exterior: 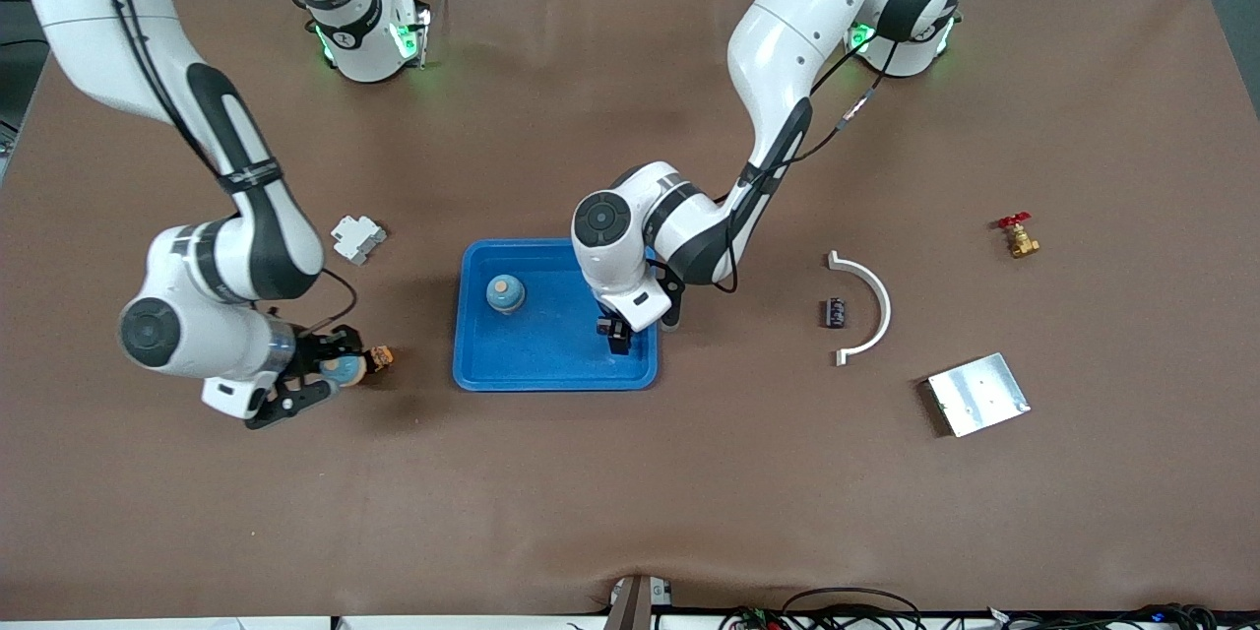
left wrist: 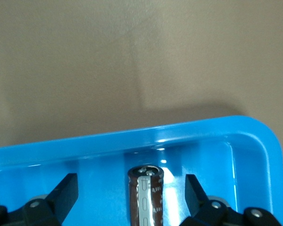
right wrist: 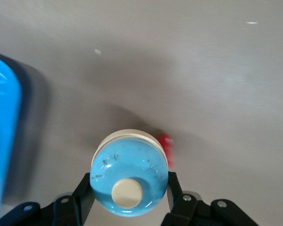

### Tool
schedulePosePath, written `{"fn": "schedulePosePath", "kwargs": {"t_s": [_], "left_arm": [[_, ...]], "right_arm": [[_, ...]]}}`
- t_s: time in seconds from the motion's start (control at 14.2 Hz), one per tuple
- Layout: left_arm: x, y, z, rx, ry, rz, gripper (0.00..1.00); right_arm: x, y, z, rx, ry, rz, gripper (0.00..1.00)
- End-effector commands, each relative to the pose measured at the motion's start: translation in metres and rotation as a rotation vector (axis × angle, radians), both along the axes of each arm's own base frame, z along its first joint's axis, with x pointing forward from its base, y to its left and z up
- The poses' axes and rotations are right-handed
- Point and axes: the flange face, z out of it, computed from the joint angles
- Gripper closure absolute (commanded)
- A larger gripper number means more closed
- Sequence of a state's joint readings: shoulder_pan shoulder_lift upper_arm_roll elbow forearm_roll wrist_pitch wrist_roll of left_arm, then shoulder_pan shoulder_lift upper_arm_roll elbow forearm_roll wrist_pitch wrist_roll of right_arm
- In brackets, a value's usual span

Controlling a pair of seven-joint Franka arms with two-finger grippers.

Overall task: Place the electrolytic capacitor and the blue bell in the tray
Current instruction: 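Place the second bell in the tray while the left gripper releases the capacitor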

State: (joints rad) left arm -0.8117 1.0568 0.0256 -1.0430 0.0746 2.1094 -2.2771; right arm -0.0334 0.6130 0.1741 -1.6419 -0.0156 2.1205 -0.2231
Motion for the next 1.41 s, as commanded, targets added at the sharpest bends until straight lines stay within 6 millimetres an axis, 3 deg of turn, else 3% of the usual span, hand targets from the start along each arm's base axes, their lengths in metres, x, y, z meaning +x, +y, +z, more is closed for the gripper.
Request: {"fn": "schedulePosePath", "kwargs": {"t_s": [0.0, 0.14, 0.28, 0.42, 0.63, 0.85, 0.92, 1.13, 1.2, 1.34], "left_arm": [[0.001, 0.001, 0.03, 0.001, 0.02, -0.019, 0.0], [0.011, 0.011, 0.047, -0.002, 0.023, -0.018, 0.0], [0.024, 0.025, 0.076, -0.043, 0.055, -0.048, 0.0], [0.036, 0.043, 0.109, -0.072, 0.082, -0.102, 0.0], [0.043, 0.059, 0.139, -0.058, 0.087, -0.269, 0.0], [0.048, 0.071, 0.153, -0.03, 0.093, -0.395, 0.0], [0.052, 0.08, 0.163, -0.026, 0.088, -0.441, 0.0], [0.049, 0.11, 0.17, 0.033, 0.157, -0.561, 0.0], [0.051, 0.123, 0.174, 0.052, 0.16, -0.575, 0.0], [0.043, 0.134, 0.178, 0.073, 0.175, -0.668, 0.0]], "right_arm": [[-0.008, 0.071, 0.011, -0.029, 0.006, -0.122, 1.0], [-0.01, 0.099, 0.017, -0.033, -0.003, -0.184, 1.0], [-0.019, 0.137, 0.018, -0.043, 0.0, -0.237, 1.0], [-0.024, 0.153, 0.013, -0.049, 0.006, -0.272, 1.0], [-0.031, 0.17, 0.0, -0.037, 0.039, -0.351, 1.0], [-0.036, 0.19, -0.006, -0.041, 0.044, -0.377, 1.0], [-0.039, 0.2, -0.012, -0.041, 0.042, -0.372, 1.0], [-0.043, 0.213, -0.023, -0.039, 0.033, -0.372, 1.0], [-0.044, 0.214, -0.024, -0.039, 0.035, -0.371, 0.98], [-0.045, 0.215, -0.025, -0.039, 0.037, -0.371, 0.75]]}}
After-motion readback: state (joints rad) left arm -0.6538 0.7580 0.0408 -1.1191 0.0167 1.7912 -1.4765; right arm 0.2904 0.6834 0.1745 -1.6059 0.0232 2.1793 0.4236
